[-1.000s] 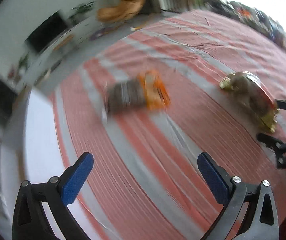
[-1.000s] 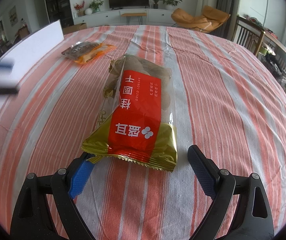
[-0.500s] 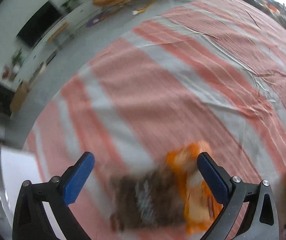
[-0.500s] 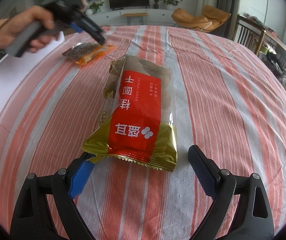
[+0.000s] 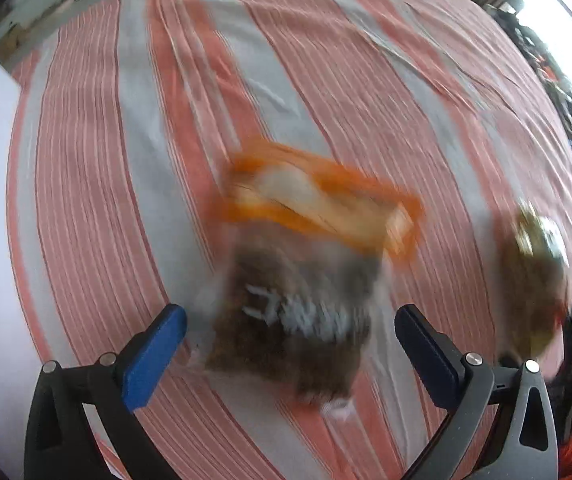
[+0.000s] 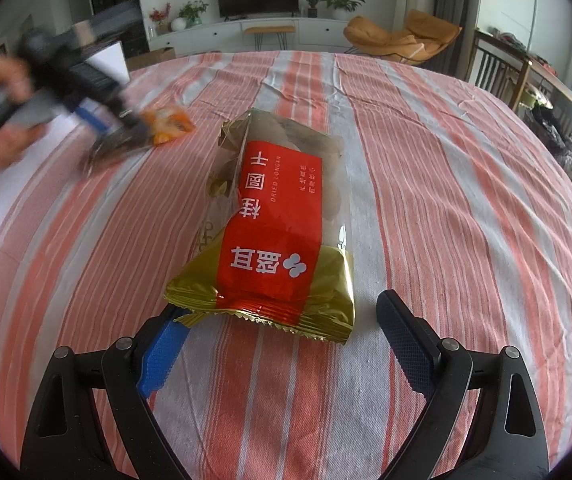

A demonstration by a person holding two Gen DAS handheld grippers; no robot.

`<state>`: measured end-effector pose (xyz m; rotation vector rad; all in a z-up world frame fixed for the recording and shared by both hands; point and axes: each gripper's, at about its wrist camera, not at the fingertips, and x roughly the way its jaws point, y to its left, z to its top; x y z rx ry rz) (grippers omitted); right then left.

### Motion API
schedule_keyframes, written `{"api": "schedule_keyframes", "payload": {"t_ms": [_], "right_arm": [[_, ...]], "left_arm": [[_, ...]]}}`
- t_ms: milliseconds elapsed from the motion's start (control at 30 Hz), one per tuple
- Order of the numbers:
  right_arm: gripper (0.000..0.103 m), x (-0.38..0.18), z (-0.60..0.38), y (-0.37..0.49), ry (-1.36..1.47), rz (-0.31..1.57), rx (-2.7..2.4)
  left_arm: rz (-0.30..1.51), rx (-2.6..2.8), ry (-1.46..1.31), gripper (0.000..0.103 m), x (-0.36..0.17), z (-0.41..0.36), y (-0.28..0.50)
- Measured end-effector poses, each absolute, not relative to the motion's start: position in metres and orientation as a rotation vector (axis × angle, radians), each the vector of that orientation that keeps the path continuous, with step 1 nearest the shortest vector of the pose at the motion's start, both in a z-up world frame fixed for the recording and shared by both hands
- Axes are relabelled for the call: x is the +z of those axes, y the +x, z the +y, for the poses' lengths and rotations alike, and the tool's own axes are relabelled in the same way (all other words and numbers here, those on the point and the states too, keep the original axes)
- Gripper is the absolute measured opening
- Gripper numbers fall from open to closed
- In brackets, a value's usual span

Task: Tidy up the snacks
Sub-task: 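Pull the walnut bag with orange top toward the left tool, then grasp the walnut bag with the left tool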

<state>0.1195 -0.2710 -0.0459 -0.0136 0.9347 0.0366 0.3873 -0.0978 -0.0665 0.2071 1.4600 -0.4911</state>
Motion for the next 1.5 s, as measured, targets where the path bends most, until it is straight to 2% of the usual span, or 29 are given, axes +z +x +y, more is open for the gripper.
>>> {"api": "schedule_keyframes", "payload": {"t_ms": [233,300,433,567,1400,1433,1467,1500], "right_arm": [[0.094,-0.046,-0.27,0.12,-0.019,0.936,0.035],[0.094,-0.046,-0.27,0.12,-0.02,0.936,0.035],[0.094,-0.046,-0.27,0.12,-0.02,0.936,0.034],[0.094,-0.046,-0.27,0.12,-0.019,0.936,0.035],[0.094,-0.046,-0.27,0.12,-0.019,0.936,0.034],[0.094,-0.046,-0.27,0.12,-0.019,0.936,0.034],[0.094,-0.046,-0.27,0.12,-0.019,0.936,0.035],[0.094,-0.046,-0.271,0.12,-0.015,0.935,0.037]], "left_arm": [[1.243,-0.492,0.402,0.103,-0.061,-0.127,0.355],[1.239,-0.47,0.469,0.103,-0.071,-0.134,0.354],[1.258,-0.457,0.345,0.103,-0.077,-0.124,0.366],[1.212,-0.468,0.343,0.103,-0.079,-0.114,0.358],[1.163,-0.489,0.34,0.103,-0.064,-0.108,0.337],[1.158,-0.486,0.333,0.099,-0.063,-0.107,0.336],[1.137,-0.48,0.324,0.08,-0.06,-0.104,0.335],[1.118,-0.485,0.306,0.072,-0.055,-0.101,0.332]]}}
